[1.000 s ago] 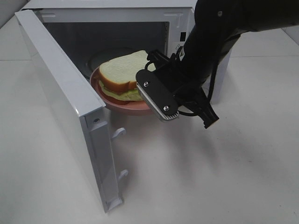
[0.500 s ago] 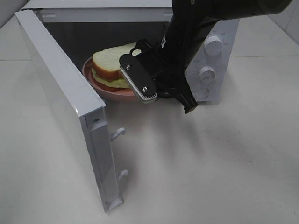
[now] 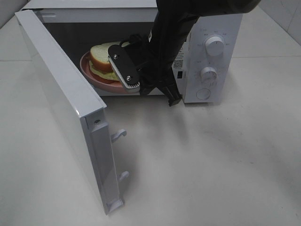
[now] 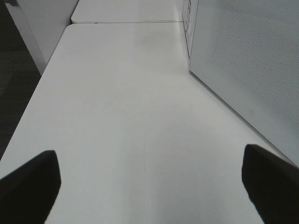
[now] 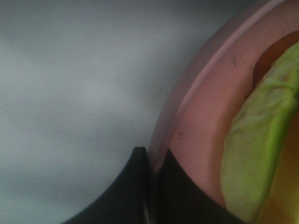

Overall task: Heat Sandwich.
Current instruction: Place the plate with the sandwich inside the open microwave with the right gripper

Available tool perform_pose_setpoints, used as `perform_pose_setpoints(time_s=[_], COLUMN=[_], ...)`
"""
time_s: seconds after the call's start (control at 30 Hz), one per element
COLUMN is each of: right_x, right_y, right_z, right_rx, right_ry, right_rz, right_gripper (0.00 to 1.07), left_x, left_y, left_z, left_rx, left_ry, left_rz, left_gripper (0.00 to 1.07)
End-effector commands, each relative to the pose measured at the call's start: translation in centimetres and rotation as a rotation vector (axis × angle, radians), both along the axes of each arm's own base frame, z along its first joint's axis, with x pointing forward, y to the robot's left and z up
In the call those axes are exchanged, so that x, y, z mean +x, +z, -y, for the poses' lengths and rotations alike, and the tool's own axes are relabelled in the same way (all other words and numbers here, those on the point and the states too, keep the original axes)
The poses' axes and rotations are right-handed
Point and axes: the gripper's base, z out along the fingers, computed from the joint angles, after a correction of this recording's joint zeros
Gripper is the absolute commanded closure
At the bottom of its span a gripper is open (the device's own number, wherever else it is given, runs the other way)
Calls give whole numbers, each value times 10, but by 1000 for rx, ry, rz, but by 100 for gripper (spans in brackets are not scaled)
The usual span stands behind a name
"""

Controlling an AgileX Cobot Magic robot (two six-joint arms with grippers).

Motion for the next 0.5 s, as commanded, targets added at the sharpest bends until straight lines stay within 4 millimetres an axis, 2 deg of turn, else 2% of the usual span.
perform_pose_setpoints(time_s=[0.03, 0.33, 0.5], right_x=[4, 27, 31], right_y=[5, 0, -3], right_z=[-5, -19, -22], right_rx=[16, 29, 35], right_ry=[-13, -72, -80], right_rz=[17, 31, 33], right_gripper=[107, 107, 107], left_x=[-4, -4, -4], left_y=[0, 0, 0], left_z=[1, 1, 1], left_rx=[-6, -6, -6], left_ry=[1, 1, 1], left_rz=[32, 32, 32], left_gripper=[3, 3, 3])
